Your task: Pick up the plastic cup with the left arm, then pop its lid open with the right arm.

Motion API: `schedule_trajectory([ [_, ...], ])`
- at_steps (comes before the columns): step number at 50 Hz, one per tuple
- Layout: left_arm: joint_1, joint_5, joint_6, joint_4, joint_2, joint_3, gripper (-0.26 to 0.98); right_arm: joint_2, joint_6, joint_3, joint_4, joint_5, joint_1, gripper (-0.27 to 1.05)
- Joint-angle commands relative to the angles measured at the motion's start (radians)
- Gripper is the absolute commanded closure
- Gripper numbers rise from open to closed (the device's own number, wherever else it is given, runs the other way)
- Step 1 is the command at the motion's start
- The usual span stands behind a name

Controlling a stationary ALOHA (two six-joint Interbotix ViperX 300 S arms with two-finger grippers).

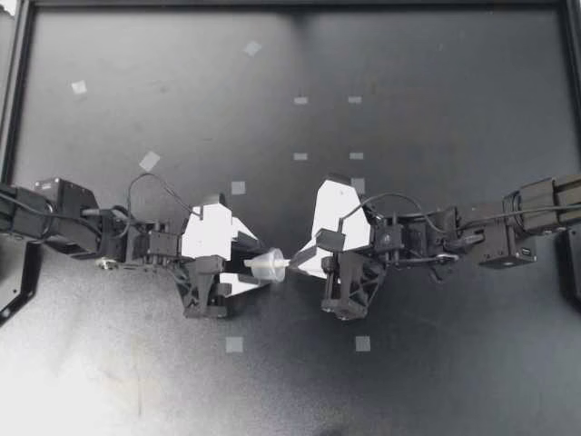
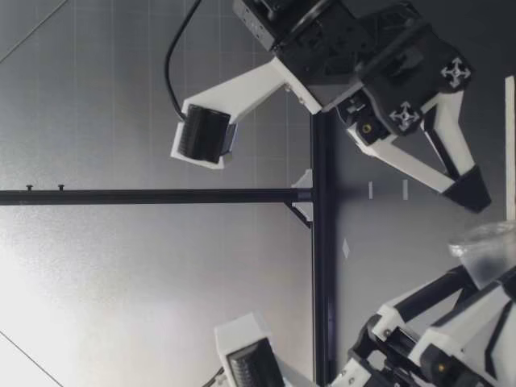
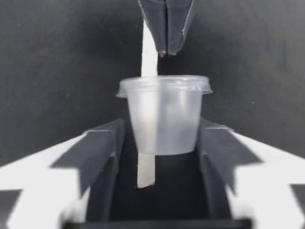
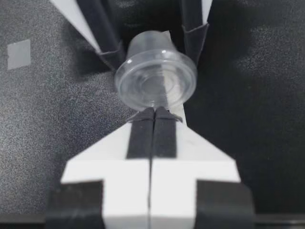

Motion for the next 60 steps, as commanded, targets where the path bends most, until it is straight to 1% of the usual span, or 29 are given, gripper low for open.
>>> schedule_trajectory([
  [1, 0.002, -0.002, 0.002, 0.002, -0.031, -0.008, 0.35, -0.028, -0.002, -0.021, -0.002, -0.003, -0.005, 0.87],
  [7, 0.002, -0.002, 0.003, 0.0, -0.031, -0.009, 0.44, -0.029, 0.0, -0.018, -0.002, -0.003, -0.005, 0.87],
  [15, 0.002, -0.003, 0.006, 0.002, -0.046, -0.009, 0.46, -0.063, 0.009, -0.009, 0.006, 0.028, -0.005, 0.87],
  [21, 0.002, -0.051, 0.035, 0.002, -0.095, 0.003, 0.46, -0.17, 0.054, 0.018, 0.021, 0.095, -0.005, 0.87],
  [27, 0.002, -0.163, 0.089, 0.0, -0.169, 0.028, 0.47, -0.331, 0.141, 0.089, 0.021, 0.098, -0.005, 0.84],
  [31, 0.002, -0.245, 0.126, 0.0, -0.219, 0.052, 0.48, -0.439, 0.227, 0.152, 0.023, 0.071, -0.003, 0.75],
  [34, 0.002, -0.325, 0.153, -0.002, -0.253, 0.074, 0.48, -0.515, 0.319, 0.204, 0.025, 0.02, -0.005, 0.61],
  [35, 0.002, -0.364, 0.164, -0.002, -0.264, 0.084, 0.48, -0.545, 0.367, 0.229, 0.025, -0.011, -0.005, 0.54],
  [38, 0.002, -0.453, 0.186, -0.002, -0.281, 0.106, 0.48, -0.594, 0.472, 0.279, 0.025, -0.089, -0.005, 0.37],
  [39, 0.002, -0.5, 0.195, -0.002, -0.287, 0.117, 0.48, -0.611, 0.535, 0.305, 0.025, -0.133, -0.003, 0.28],
  [41, 0.002, -0.566, 0.206, -0.002, -0.29, 0.13, 0.48, -0.623, 0.641, 0.342, 0.025, -0.221, -0.003, 0.15],
  [44, 0.002, -0.687, 0.219, -0.003, -0.285, 0.147, 0.48, -0.603, 0.787, 0.388, 0.021, -0.362, -0.002, 0.04],
  [47, 0.002, -0.772, 0.227, -0.003, -0.275, 0.152, 0.48, -0.549, 0.887, 0.405, 0.021, -0.506, 0.006, 0.05],
  [49, 0.002, -0.807, 0.229, -0.003, -0.265, 0.149, 0.48, -0.483, 0.945, 0.402, 0.021, -0.634, 0.011, 0.07],
  [54, 0.002, -0.844, 0.23, -0.003, -0.222, 0.124, 0.48, -0.307, 1.019, 0.351, 0.012, -0.904, 0.009, 0.09],
  [60, 0.002, -0.844, 0.218, -0.003, -0.172, 0.091, 0.48, -0.183, 1.04, 0.298, 0.006, -1.069, 0.0, 0.09],
])
